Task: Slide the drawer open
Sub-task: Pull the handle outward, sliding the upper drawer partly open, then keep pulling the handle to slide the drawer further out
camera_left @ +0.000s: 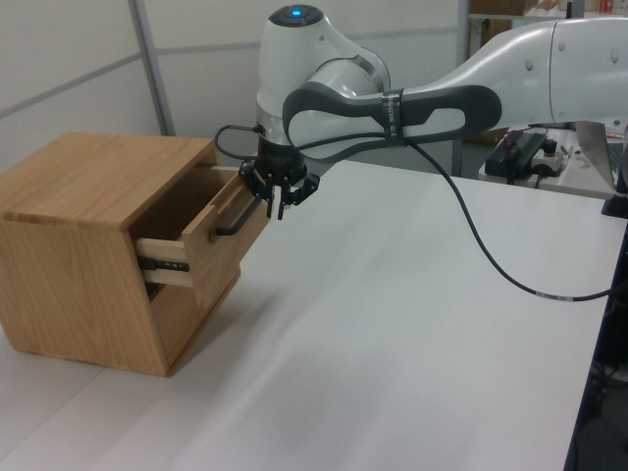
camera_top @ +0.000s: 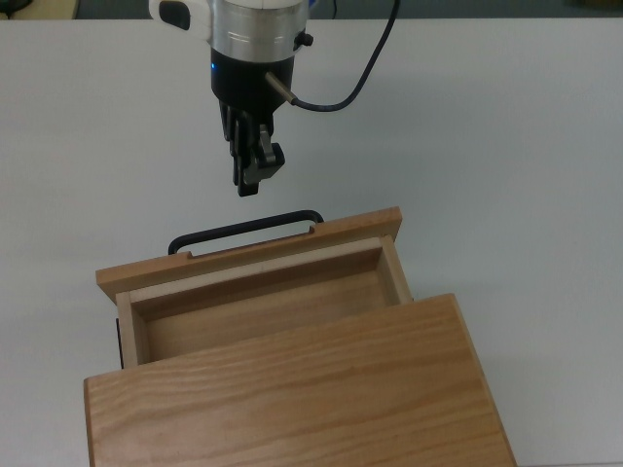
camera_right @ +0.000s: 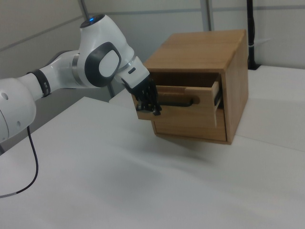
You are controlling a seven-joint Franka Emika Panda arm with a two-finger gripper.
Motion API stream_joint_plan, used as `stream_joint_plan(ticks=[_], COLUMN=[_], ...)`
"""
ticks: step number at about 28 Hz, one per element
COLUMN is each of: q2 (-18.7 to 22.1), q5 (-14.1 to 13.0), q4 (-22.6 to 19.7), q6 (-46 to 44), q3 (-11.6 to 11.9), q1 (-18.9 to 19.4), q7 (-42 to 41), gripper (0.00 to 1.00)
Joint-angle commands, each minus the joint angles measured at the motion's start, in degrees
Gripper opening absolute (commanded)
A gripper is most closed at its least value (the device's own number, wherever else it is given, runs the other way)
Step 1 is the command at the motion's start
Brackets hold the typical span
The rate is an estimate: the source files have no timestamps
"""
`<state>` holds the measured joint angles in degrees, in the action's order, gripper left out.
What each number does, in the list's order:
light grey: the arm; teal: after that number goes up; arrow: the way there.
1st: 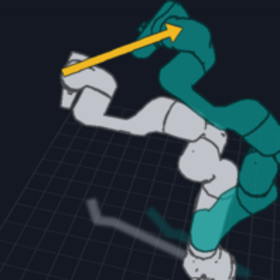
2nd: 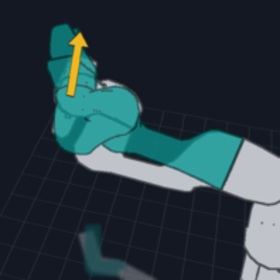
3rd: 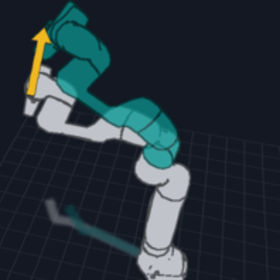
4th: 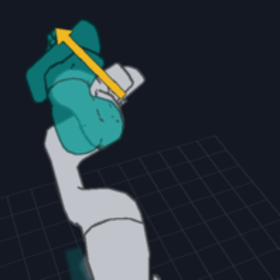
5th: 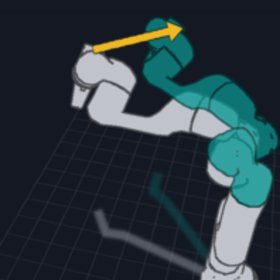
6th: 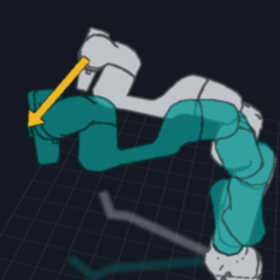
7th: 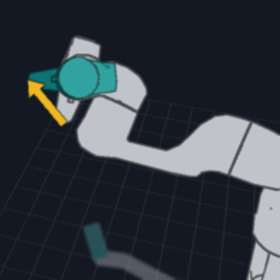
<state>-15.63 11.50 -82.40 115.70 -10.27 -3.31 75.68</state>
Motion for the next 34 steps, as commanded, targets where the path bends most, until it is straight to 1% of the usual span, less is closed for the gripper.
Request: stream_joint_plan(ticks=[1, 2, 5, 8, 12, 16, 21, 24, 25, 26, 28, 29, 31, 34], q2=[1.22, 1.13, 0.87, 0.6, 0.34, -0.71, -0.89, -1.24, -1.24, -1.24, -1.24, -1.24, -1.16, -1.16], q5=[-1.48, -1.48, -1.13, -0.78, -0.34, 1.41, 1.59, 2.03, 2.03, 2.03, 2.03, 2.03, 2.03, 2.03], q4=[-1.0, -1.0, -1.0, -1.09, -1.0, -1.09, -1.62, -1.71, -1.97, -2.23, -2.59, -2.67, -3.11, -3.38], q6=[2.68, 5.13, 9.35, 13.4, 13.85, 13.85, 13.76, 13.5, 13.41, 13.41, 13.33, 13.15, 13.15, 13.06], q3=[0.33, 0.33, 0.42, 0.42, 0.42, 0.42, 0.42, 0.42, 0.42, 0.42, 0.42, 0.42, 0.42, 0.42], q1=[-0.46, -0.46, -0.46, -0.46, -0.29, -0.03, -0.03, -0.03, -0.03, -0.03, 0.06, 0.06, 0.06, 0.06], q7=[-1.77, -1.77, -1.85, -1.94, -1.94, -1.94, -2.03, -2.03, -2.03, -2.2, -2.82, -3.25, -3.43, -3.52], gripper=[0.56, 0.81, 0.83, 0.88, 0.91, 0.91, 0.9, 0.86, 0.81, 0.72, 0.66, 0.56, 0.54, 0.44])
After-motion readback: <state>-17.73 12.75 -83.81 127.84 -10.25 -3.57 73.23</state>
